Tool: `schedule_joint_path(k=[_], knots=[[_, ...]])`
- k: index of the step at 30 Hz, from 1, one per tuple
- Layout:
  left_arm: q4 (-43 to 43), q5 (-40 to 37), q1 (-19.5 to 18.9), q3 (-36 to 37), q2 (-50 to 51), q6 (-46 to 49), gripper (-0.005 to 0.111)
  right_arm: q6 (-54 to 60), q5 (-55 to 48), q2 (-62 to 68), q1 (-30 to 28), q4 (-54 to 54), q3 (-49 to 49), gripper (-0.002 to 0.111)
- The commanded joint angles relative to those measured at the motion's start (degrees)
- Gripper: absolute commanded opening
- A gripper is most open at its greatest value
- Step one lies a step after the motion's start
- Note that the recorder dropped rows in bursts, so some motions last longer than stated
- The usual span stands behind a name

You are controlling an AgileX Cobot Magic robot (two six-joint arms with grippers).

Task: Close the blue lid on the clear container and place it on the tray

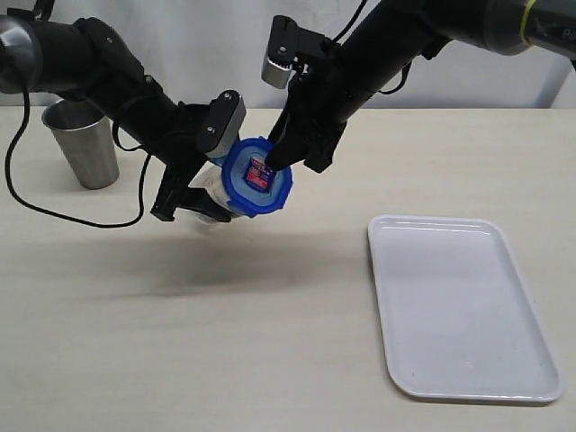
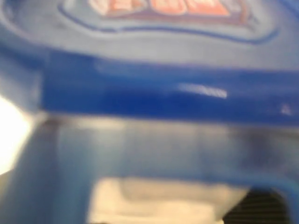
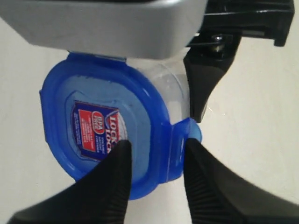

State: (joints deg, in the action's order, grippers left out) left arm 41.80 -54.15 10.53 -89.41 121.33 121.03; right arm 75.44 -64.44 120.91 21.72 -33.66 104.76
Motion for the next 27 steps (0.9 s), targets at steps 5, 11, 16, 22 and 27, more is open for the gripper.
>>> schedule_joint_path(k=[5,11,16,22,27], knots=[[12.9,-2.4,0.8,-1.4,-1.9,1.4,0.0,-1.3,-3.0,4.3,1.6,-0.4,-0.9,0.029],[12.9,-2.5,0.8,-1.4,-1.9,1.4,0.0,-0.4,-5.4,4.3,1.7,-1.9,-0.9,0.029],[13.0,-2.9,0.8,-1.4,-1.9,1.4,0.0,-0.1,-3.8,4.0,1.7,-1.9,-0.8,0.029],[15.5,-3.2,0.4,-1.4,-1.9,1.4,0.0,-3.3,-0.9,1.8,1.5,-1.5,1.6,0.032],[22.5,-5.4,-2.2,-1.4,-1.8,1.4,0.0,-7.4,-0.7,-0.5,0.4,-0.8,4.8,0.045]])
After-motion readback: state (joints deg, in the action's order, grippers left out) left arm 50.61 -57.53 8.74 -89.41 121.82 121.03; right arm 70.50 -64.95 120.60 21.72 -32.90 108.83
